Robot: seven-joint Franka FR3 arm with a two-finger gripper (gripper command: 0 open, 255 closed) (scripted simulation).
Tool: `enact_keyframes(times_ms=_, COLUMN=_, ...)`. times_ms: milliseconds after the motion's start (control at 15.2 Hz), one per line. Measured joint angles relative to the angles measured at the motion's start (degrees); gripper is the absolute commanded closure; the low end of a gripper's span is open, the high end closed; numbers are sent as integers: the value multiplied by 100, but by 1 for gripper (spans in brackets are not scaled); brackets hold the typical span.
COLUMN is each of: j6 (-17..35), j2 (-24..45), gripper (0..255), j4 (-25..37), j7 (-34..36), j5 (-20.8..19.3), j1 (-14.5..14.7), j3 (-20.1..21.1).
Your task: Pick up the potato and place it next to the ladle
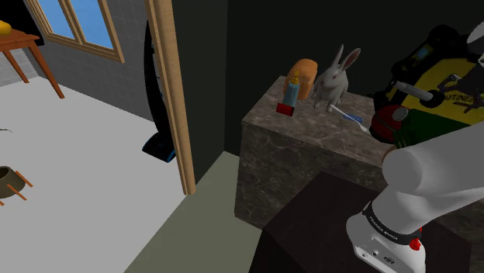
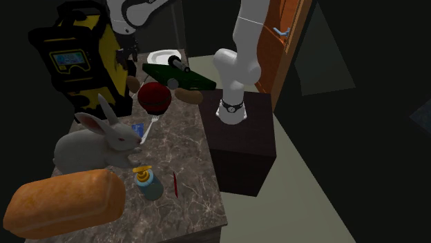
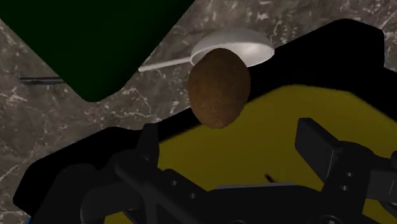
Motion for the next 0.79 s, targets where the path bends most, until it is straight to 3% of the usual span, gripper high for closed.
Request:
enact_keyframes(times_ms=198, j6=1728, j2=-208, gripper=0, j4=-1122, j7=1111, j5=325, j1=-287, j3=-90)
enact_keyframes(times_ms=330, j6=2505, j2=-136, gripper=0, j4=-1423, j7=1409, j5=566, j1=-261, j3=-194)
enact_keyframes(times_ms=594, j6=3119, j2=128, gripper=0, j4=-1515, j7=1308, j5=919, j1=29, j3=-486)
enact_keyframes(times_ms=792, j6=3263, j2=304, gripper=0, j4=-1423, j7=962, j5=1315, j1=434, j3=-841)
